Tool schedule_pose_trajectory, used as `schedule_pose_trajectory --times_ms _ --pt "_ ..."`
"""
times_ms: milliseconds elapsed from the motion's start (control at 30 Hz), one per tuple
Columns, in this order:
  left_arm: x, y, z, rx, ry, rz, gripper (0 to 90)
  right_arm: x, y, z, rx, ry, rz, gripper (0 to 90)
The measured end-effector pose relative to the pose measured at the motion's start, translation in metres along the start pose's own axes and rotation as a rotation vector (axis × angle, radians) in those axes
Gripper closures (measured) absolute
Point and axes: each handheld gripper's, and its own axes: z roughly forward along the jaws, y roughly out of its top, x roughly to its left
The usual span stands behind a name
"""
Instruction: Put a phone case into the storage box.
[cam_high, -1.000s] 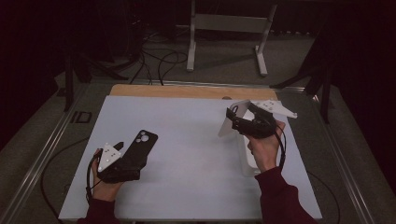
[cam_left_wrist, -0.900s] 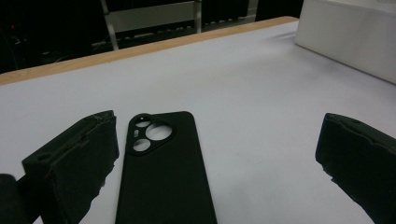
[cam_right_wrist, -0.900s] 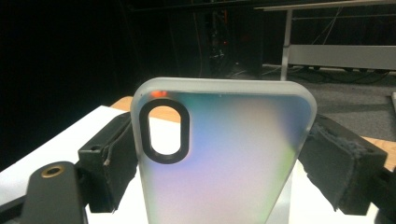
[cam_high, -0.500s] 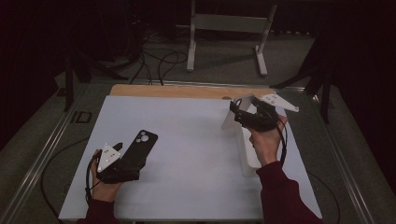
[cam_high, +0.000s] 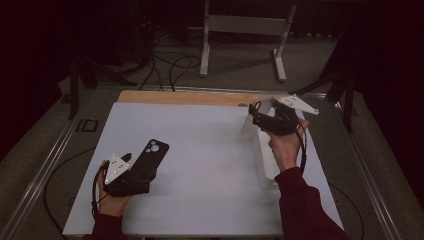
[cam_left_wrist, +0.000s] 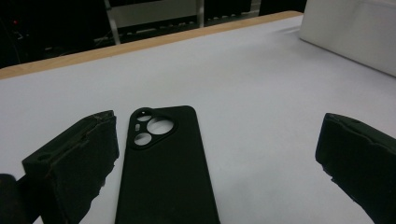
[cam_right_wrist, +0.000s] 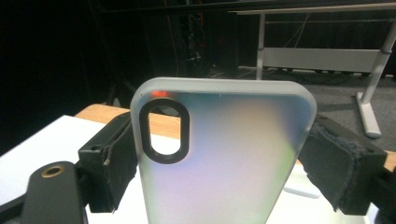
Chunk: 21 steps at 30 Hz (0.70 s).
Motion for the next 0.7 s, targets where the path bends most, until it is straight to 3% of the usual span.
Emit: schedule_pose_trajectory --times_ms 433,700 --pt "-0.001 0.000 0.000 0.000 -0.003 -0.005 0.0 -0.005 0.004 0.013 0.013 -0.048 -0.008 17.0" --pt "-0.001 -0.001 0.001 0.001 -0.003 -0.005 0.0 -0.016 0.007 0.020 0.017 -0.091 0.008 17.0"
